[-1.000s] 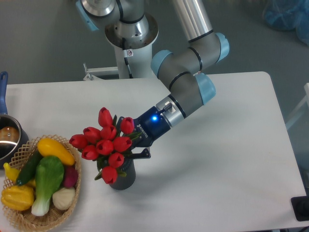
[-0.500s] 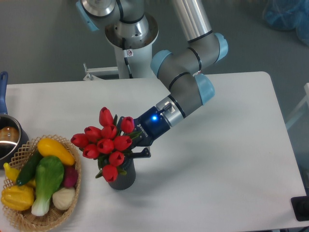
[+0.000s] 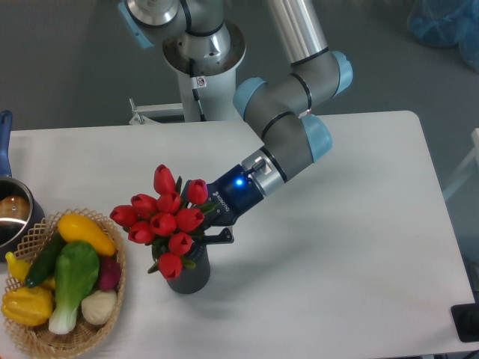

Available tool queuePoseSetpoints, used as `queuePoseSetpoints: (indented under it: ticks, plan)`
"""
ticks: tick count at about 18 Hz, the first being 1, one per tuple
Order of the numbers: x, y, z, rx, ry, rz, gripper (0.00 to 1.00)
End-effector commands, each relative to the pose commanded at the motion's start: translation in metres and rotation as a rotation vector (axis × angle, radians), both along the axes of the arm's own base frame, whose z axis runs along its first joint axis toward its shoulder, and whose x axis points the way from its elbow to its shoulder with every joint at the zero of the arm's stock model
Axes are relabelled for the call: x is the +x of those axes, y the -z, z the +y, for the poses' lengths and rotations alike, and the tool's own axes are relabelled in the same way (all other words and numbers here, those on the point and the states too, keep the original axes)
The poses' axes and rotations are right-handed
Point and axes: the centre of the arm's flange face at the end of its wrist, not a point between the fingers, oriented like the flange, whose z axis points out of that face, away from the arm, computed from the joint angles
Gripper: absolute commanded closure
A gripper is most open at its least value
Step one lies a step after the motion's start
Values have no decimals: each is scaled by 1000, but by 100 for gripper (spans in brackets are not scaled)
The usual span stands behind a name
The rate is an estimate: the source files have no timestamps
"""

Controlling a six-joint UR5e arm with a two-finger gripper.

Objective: Insert the flowers into the vase
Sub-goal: 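Push the tulips deeper into the vase and adjust them upright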

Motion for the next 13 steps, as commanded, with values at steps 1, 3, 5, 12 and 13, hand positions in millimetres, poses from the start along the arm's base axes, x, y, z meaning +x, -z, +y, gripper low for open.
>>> queuePoseSetpoints:
  ticks: [1, 3, 5, 12, 13]
  plan:
    - [0, 0, 0, 0, 0, 0, 70]
    - [-2, 0, -2, 2, -4, 3, 59]
    - [-2, 0, -2, 1, -4, 1, 58]
    - [-2, 0, -1, -1, -2, 4, 51]
    - [-2, 0, -1, 2, -1, 9, 49]
